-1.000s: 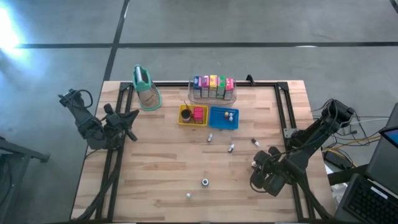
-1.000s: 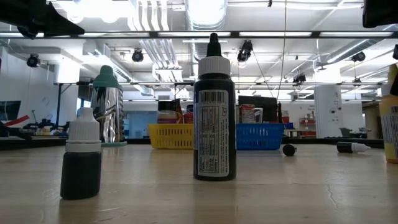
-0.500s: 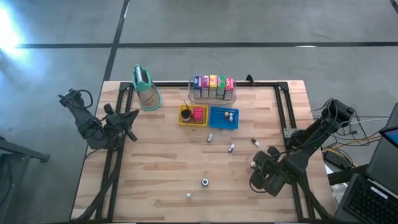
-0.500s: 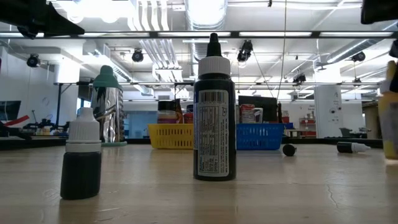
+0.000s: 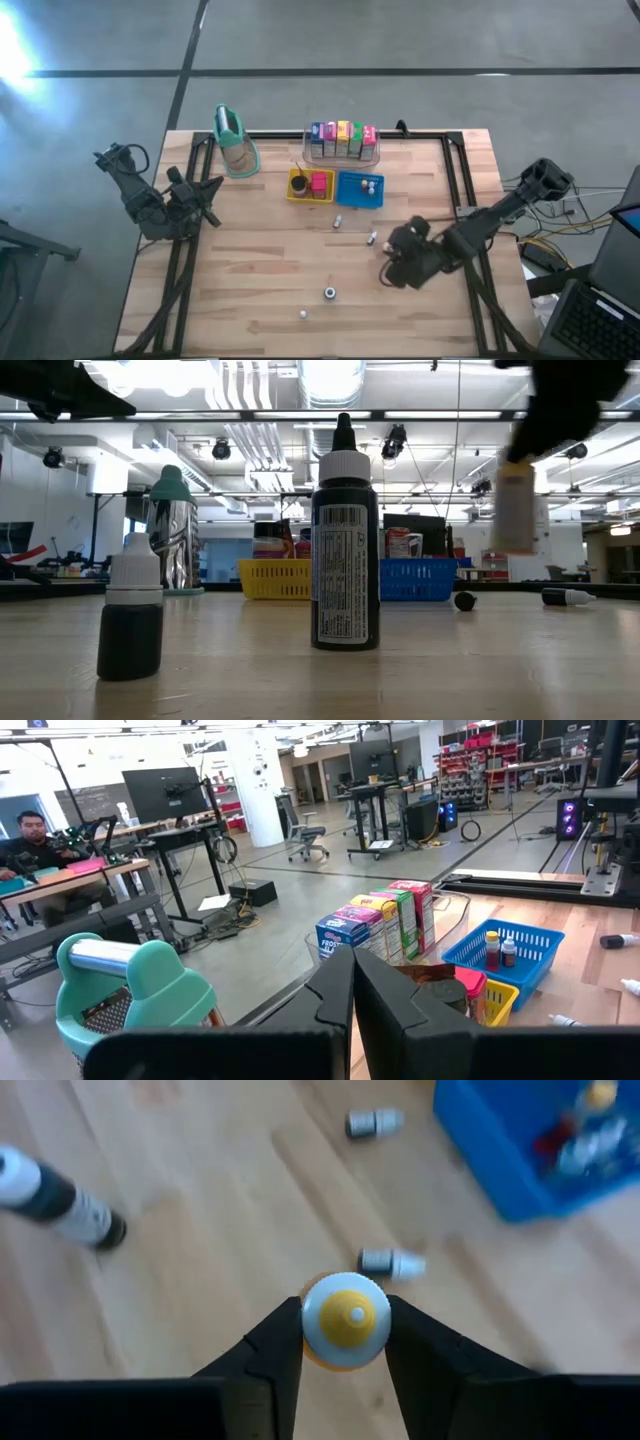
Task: Pick & Place Kitchen Items
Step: Put the yellow food coloring bottle into the blue bin
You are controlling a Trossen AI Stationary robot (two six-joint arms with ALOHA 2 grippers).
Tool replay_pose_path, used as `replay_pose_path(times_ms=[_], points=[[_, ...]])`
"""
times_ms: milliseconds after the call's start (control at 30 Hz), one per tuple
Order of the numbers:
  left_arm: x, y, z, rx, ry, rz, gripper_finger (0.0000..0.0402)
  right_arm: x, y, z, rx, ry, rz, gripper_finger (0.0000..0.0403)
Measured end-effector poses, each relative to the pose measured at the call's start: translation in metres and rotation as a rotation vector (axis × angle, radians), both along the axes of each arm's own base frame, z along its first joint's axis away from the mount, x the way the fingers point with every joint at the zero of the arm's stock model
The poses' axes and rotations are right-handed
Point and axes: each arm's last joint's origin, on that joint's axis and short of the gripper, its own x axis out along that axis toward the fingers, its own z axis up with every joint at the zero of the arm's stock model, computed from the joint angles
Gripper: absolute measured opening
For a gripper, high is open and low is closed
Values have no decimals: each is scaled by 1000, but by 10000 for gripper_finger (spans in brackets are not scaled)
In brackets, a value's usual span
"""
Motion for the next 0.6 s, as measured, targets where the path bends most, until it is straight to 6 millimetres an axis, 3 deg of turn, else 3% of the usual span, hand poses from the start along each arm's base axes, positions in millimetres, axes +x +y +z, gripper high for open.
replay_pose_path(times_ms=[367, 600], points=[[0, 0, 0, 0, 0, 0, 14, 49, -67, 40, -45, -43, 53, 124], [0, 0, 0, 0, 0, 0, 14, 70, -112, 49, -88, -56, 43, 117]])
